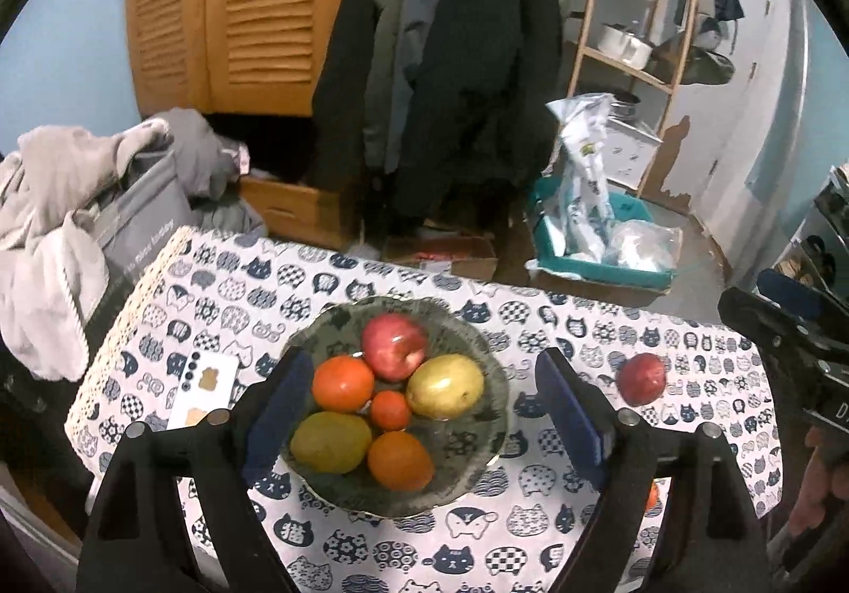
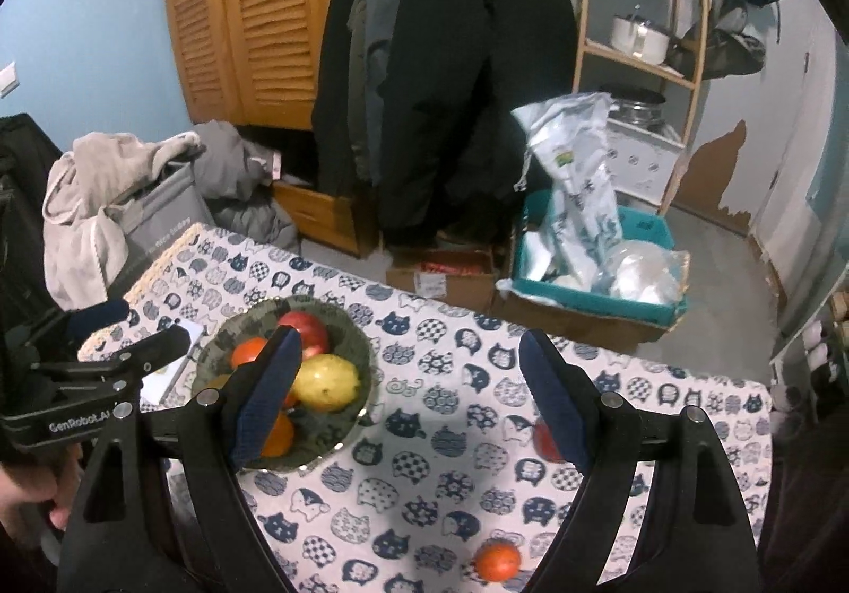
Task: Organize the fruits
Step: 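Withdraw both open tools from bowl toward red apple and small orange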
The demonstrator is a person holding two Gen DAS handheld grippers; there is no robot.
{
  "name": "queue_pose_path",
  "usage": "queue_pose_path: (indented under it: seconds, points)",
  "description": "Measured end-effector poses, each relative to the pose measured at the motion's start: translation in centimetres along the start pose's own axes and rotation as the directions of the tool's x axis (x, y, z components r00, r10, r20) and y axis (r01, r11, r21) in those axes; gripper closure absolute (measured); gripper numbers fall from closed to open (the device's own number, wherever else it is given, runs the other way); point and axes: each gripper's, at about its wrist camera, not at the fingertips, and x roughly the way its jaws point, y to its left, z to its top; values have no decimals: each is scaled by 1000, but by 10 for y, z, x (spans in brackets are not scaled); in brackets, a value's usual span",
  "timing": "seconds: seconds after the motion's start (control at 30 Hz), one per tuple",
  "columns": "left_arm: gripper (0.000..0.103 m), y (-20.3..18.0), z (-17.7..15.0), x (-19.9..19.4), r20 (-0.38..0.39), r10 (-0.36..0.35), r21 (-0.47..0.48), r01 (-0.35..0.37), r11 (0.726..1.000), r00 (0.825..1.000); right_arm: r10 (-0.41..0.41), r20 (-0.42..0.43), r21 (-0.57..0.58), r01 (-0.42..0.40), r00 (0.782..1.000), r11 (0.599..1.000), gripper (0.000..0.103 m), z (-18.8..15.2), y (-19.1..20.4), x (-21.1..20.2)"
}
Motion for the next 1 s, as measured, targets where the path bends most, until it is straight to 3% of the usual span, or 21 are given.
queue_pose_path:
  seconds: [0.37, 0.67, 1.0]
  points:
    - [7, -49, 11, -4, 24, -29, 64, 27, 998, 999, -53, 18, 61, 52, 998, 997, 20, -13, -48, -25]
    - [7, -93, 16, 7, 7, -68, 126, 66, 990, 998, -132, 9, 120, 130, 991, 984, 20, -29, -93, -34]
    - [7, -119, 16, 42, -50, -72, 151, 79, 985, 996, -150, -81, 186, 163, 985, 969, 20, -46, -131, -4]
